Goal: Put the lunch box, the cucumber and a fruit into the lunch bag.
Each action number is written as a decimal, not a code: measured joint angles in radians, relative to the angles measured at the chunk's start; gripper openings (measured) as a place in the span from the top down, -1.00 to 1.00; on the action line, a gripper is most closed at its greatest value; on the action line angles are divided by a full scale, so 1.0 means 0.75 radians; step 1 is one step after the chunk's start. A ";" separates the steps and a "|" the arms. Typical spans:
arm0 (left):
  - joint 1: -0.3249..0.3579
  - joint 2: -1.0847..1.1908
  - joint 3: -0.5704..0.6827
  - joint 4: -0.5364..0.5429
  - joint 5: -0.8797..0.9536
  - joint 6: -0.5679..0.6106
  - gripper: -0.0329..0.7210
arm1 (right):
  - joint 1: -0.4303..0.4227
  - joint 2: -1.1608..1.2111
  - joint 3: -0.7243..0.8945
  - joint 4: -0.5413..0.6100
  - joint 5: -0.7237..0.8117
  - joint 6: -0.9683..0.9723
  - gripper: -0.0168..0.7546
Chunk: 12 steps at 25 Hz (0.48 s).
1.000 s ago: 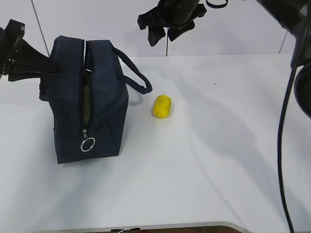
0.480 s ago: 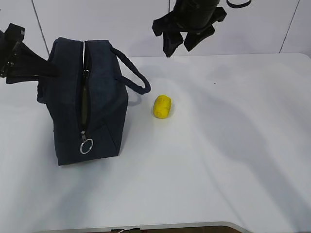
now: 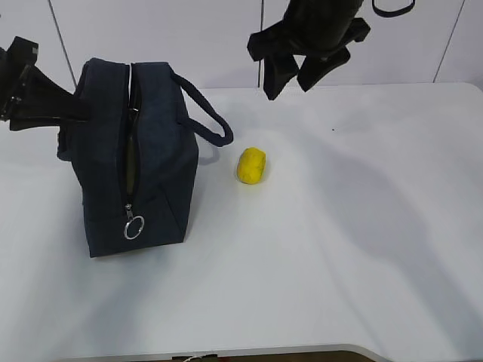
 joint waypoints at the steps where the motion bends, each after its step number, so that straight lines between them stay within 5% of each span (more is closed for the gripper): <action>1: 0.000 0.000 0.000 0.000 0.002 0.000 0.90 | 0.000 0.000 0.013 0.003 -0.001 0.023 -0.24; 12: 0.000 0.000 0.000 0.003 0.005 0.000 0.90 | 0.000 0.150 0.043 0.031 -0.009 0.426 -0.27</action>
